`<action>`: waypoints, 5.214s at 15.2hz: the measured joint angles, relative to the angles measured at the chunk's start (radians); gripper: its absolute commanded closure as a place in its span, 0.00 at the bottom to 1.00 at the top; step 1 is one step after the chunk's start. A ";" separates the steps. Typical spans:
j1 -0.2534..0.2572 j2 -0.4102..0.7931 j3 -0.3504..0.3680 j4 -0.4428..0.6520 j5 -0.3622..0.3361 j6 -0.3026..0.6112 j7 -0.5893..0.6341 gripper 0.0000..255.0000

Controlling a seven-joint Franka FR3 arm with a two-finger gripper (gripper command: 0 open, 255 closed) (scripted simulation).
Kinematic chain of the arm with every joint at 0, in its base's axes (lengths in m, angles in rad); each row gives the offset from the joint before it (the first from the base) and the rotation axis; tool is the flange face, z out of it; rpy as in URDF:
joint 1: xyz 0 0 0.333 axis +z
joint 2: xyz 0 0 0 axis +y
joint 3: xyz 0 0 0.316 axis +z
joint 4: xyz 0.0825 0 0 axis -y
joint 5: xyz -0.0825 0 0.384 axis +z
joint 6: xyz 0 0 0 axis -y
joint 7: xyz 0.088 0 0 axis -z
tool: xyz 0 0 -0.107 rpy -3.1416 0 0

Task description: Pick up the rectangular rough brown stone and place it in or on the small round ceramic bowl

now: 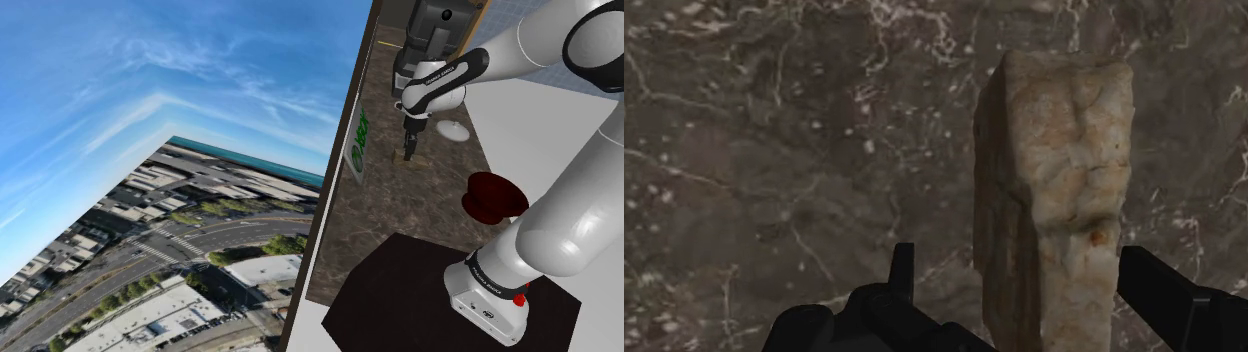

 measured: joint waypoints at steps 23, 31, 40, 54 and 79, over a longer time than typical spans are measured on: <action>0.009 -0.114 -0.009 0.038 -0.050 -0.144 0.028 1.00; 0.014 -0.185 -0.006 0.078 -0.076 -0.251 0.046 1.00; 0.015 -0.242 -0.002 0.145 -0.093 -0.372 0.052 1.00; -0.077 -0.582 -0.034 -0.100 -0.251 -0.443 0.023 1.00; -0.373 -1.031 -0.198 -0.502 -0.583 -0.457 -0.146 1.00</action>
